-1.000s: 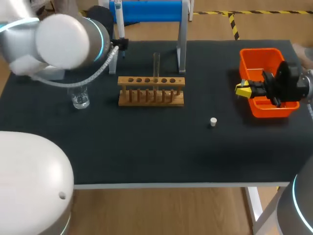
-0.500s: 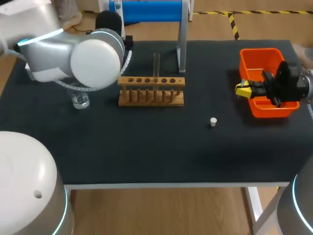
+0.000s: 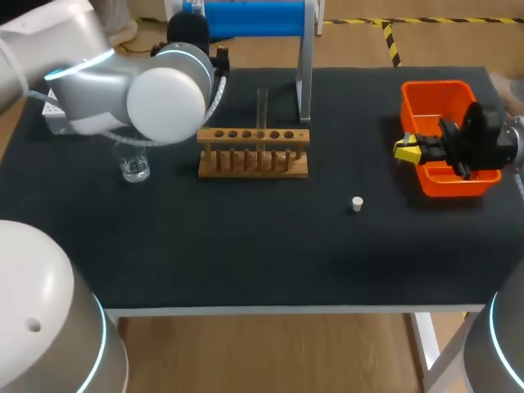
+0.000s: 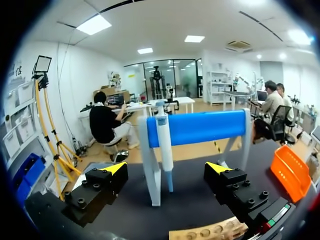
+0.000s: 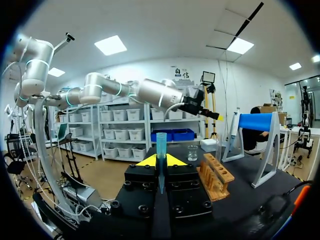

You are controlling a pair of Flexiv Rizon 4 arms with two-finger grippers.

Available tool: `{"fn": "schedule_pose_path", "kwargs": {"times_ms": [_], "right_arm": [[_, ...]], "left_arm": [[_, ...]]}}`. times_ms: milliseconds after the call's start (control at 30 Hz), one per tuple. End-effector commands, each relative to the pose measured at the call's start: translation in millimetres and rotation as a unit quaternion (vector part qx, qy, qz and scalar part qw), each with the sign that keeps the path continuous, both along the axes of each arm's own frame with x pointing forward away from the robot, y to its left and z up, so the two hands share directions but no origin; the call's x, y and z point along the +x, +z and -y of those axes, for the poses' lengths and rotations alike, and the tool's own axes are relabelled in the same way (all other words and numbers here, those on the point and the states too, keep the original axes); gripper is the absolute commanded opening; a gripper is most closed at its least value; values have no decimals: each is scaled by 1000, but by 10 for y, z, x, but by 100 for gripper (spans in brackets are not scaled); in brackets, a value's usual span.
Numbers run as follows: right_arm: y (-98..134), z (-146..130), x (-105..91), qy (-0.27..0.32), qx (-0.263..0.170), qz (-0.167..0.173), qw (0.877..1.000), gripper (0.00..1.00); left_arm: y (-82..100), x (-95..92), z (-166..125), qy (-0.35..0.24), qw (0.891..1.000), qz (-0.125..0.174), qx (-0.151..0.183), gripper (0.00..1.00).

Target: Invert the test tube, pick up the pipette, mount the tip to pipette, aspirate from beaker and dispense into the tube, eject the tip, return the pipette, and cap with the stopper.

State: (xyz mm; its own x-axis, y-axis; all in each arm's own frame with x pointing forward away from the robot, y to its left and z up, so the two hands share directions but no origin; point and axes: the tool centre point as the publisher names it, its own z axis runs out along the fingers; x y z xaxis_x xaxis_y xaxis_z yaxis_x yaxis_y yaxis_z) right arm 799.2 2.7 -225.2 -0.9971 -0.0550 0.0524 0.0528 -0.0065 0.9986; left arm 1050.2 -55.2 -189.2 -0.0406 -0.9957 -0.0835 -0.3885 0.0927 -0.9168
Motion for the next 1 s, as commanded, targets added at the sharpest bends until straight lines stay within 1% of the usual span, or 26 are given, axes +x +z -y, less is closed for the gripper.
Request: {"fn": "schedule_pose_path", "kwargs": {"times_ms": [33, 567, 800, 1000], "right_arm": [[1, 2, -7, -1, -1, 0, 1000, 0], [1, 2, -7, -1, -1, 0, 1000, 0], [1, 2, -7, -1, -1, 0, 1000, 0], [1, 2, -7, -1, -1, 0, 1000, 0]], "left_arm": [[-41, 171, 37, -7, 1000, 0, -6, 100], [-119, 587, 123, -9, 999, 3, -36, 100], [-117, 745, 118, -8, 999, 2, -41, 100], [-121, 837, 109, -6, 999, 0, -42, 100]]}}
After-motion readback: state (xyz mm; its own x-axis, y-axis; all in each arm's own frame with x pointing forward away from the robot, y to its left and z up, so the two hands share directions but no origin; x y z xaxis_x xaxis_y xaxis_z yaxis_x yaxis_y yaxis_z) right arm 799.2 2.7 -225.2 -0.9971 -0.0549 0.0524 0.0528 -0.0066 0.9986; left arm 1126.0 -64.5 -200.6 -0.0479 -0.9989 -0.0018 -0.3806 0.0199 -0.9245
